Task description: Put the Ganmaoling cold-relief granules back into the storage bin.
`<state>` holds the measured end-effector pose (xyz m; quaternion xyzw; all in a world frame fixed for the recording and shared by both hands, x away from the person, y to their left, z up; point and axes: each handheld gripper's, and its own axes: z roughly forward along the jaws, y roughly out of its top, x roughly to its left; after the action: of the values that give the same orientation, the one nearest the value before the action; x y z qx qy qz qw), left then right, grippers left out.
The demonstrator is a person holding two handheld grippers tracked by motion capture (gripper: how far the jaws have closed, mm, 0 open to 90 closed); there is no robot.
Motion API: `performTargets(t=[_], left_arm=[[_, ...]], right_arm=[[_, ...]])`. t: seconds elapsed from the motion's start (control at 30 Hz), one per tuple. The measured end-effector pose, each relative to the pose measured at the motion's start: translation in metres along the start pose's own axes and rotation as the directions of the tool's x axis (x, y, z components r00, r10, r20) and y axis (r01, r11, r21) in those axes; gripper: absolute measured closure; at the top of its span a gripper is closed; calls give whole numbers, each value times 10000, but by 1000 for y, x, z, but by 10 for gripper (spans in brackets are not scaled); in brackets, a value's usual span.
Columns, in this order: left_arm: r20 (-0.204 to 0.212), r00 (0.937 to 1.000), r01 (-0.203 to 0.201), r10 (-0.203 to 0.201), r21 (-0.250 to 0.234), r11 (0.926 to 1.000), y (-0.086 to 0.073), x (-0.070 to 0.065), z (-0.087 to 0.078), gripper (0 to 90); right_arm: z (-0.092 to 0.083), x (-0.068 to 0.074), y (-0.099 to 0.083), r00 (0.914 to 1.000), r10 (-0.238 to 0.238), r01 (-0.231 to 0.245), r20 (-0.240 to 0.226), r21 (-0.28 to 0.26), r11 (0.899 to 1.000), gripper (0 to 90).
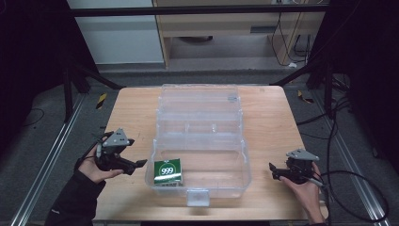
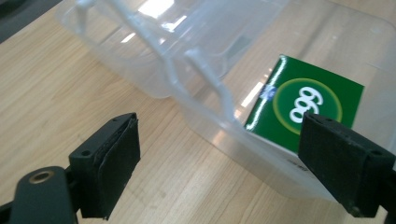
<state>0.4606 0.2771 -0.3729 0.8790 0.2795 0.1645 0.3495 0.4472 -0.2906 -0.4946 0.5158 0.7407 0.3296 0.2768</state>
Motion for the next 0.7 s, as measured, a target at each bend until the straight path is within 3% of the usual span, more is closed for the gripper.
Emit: performTargets(t=[0.2, 0.33, 0.43, 0.47, 0.57, 0.67, 0.7], left_arm=[[-857, 9917, 928, -960, -410, 9948, -24, 10, 1, 119], [-1506, 9745, 1536, -1662, -915, 9839, -40, 16, 4, 116], [-2041, 9532, 2018, -2228, -1189, 9722, -50, 21, 7, 111], [-2221, 9410, 2298, -2555, -1350, 9638, -55, 23, 9, 111], [-2487, 9174, 2780, -3108, -1586, 9474, -65, 26, 13, 106], [-2886, 8942, 3059, -3423, -1644, 9378, -76, 28, 17, 100], [-2931, 8912, 3100, -3462, -1637, 9365, -78, 28, 18, 101]], right_arm=[[0, 0, 0, 10000, -10, 10, 16, -16, 10000, 39], [0, 0, 0, 10000, 54, -54, 7, -7, 10000, 39], [0, 0, 0, 9999, 102, -102, -18, -28, 9999, 39], [-1, -1, 0, 9999, 101, -101, -8, -25, 9999, 38], [-1, 0, 0, 9998, 186, -186, -20, -71, 9998, 38], [-1, -1, 0, 9999, 120, -120, -5, -80, 9999, 37], [-1, -1, 0, 9999, 112, -112, 3, -84, 9999, 37]])
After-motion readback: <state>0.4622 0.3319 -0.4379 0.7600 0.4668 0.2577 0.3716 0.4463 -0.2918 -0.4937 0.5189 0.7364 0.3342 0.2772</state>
